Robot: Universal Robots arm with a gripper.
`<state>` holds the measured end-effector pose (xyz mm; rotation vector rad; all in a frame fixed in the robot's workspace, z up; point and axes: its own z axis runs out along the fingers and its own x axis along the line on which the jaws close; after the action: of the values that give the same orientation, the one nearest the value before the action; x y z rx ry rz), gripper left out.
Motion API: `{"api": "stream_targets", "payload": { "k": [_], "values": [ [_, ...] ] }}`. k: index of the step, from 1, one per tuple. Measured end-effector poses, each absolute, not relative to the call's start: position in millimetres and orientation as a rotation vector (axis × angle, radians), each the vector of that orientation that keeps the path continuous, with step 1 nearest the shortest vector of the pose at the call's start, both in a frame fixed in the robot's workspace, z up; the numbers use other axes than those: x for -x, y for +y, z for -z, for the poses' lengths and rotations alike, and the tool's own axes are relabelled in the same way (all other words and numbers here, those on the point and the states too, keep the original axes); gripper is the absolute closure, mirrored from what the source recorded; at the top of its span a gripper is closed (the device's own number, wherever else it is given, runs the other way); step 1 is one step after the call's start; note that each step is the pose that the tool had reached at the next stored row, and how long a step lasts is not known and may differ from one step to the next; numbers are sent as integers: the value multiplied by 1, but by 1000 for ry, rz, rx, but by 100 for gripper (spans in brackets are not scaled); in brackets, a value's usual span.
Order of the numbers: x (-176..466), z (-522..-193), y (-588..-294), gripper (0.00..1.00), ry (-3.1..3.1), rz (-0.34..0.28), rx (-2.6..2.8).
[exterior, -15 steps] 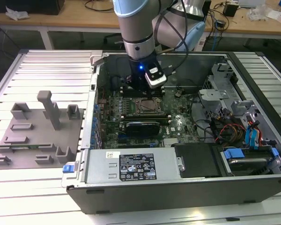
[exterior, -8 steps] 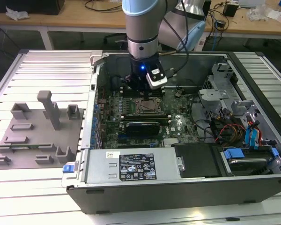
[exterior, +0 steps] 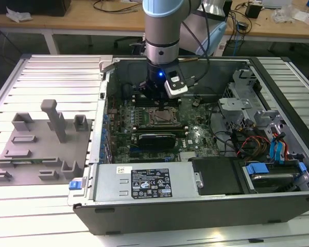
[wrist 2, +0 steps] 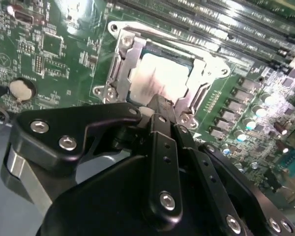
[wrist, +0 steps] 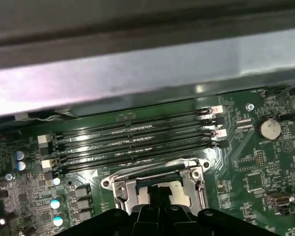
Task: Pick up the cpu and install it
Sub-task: 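Install the first cpu locking lever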
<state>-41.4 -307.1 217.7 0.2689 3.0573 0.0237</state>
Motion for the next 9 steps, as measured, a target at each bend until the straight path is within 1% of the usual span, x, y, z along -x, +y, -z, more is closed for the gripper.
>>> {"api": "stream_targets", "payload": {
  "k": [3,4,7,9],
  "values": [
    [41,-218,-325,89,3060,-24,-269],
    [41,-218,-326,89,3060,-24,-269],
    [38,-248,-327,89,3061,-28,-269],
    [38,-248,-327,89,3061,-29,-269]
  ]
}}
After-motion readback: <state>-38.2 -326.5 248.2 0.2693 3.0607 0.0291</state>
